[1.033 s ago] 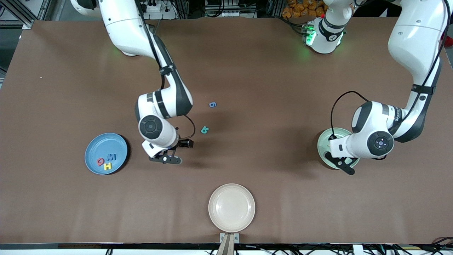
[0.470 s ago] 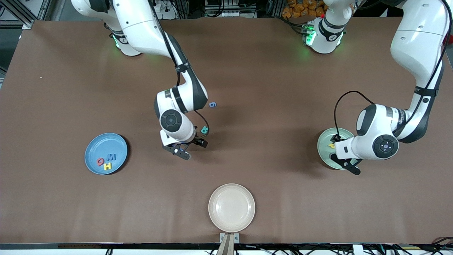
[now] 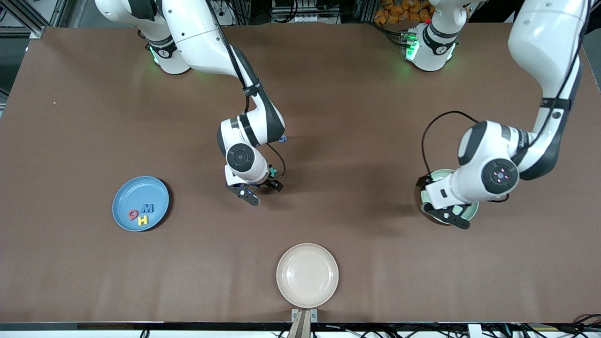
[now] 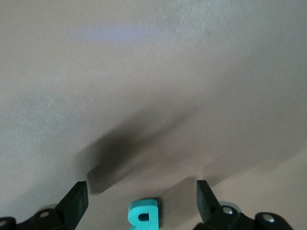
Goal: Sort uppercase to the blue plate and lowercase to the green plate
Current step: 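Release the 3 on the green plate while the right gripper reaches the R, then grasp the teal R with the right gripper while the left gripper returns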
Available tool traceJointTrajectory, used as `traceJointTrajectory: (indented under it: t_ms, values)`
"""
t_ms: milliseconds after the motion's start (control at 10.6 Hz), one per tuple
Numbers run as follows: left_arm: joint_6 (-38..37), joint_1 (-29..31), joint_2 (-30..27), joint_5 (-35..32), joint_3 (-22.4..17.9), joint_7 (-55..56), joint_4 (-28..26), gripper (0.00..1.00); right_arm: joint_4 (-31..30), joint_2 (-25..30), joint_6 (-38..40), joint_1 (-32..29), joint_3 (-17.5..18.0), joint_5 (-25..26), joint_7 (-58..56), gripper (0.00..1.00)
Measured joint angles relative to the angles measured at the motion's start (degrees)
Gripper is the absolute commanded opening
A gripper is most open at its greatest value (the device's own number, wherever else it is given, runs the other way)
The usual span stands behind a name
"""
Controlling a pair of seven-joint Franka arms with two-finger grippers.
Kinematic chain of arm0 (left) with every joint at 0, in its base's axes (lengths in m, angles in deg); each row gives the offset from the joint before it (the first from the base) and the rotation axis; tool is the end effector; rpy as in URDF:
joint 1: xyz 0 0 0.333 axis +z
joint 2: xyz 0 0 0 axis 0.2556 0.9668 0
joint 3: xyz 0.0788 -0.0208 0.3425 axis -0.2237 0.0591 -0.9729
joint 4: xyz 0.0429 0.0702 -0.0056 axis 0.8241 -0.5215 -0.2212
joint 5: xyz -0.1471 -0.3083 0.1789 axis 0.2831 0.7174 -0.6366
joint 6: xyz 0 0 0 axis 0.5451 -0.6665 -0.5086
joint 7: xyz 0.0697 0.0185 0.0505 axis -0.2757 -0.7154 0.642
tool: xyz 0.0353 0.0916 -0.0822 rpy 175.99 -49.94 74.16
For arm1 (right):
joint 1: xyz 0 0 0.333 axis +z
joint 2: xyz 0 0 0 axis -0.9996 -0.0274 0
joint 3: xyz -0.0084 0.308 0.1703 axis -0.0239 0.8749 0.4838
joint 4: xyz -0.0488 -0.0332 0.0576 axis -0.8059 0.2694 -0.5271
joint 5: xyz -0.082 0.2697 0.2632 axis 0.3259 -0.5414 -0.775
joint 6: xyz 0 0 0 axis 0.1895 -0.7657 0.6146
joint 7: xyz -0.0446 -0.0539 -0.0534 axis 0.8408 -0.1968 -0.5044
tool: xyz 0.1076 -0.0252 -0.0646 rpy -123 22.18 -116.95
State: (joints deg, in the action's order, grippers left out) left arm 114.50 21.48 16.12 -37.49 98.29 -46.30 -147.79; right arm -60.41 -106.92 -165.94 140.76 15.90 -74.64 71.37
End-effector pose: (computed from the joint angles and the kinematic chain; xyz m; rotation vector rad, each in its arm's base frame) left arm 0.6494 -0.1620 0.3406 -3.0653 0.6490 0.1906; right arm 0.5652 0.4100 0.1826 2.9900 -0.9285 -0.2391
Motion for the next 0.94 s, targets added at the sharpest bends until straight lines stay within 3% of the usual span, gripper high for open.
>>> traceJointTrajectory:
  t_ms: [188,376,658,939]
  values:
    - [-2.00,-4.00,-2.72,2.02,0.38,6.47,-0.08,1.00,-0.36,-0.05,-0.61,1.02,0.05,-0.06,1.44,1.00]
    - [-2.93,-6.62,-3.15,3.93,3.44,12.95,-0.43,1.00,-0.64,-0.06,-1.06,1.41,0.06,-0.07,1.99,1.00]
    - [-2.93,-7.43,-3.17,4.29,7.03,17.43,-0.84,1.00,-0.85,-0.04,-1.21,1.42,0.03,-0.08,2.01,1.00]
    - [-2.94,-7.34,-4.07,4.32,8.13,17.44,-0.81,1.00,-1.51,0.36,-1.59,1.62,0.29,-0.08,2.01,1.00]
